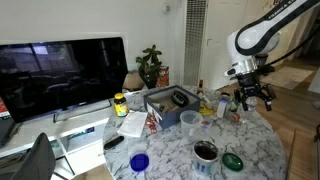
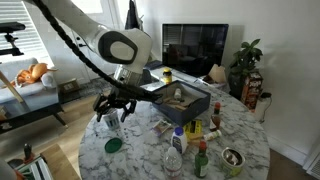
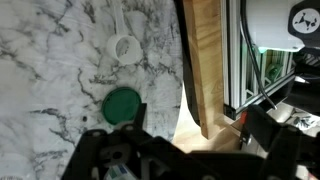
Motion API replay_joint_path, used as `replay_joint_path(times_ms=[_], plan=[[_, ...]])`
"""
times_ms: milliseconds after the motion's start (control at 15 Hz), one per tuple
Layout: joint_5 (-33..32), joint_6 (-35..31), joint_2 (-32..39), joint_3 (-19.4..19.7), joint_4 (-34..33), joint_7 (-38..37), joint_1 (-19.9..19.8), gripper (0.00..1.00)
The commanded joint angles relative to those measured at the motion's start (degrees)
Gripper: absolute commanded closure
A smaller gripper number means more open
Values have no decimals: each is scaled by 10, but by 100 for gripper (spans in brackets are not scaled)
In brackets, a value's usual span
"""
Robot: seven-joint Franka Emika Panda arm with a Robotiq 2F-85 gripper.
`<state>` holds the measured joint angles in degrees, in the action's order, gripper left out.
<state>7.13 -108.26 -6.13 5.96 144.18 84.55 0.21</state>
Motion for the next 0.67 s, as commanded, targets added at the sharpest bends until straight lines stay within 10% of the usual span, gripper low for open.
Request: replay_joint_path(times_ms=[0, 600], plan=[[0, -4, 12, -5, 2, 4, -11, 0], [-29, -70, 79, -6, 18, 73, -17, 0]])
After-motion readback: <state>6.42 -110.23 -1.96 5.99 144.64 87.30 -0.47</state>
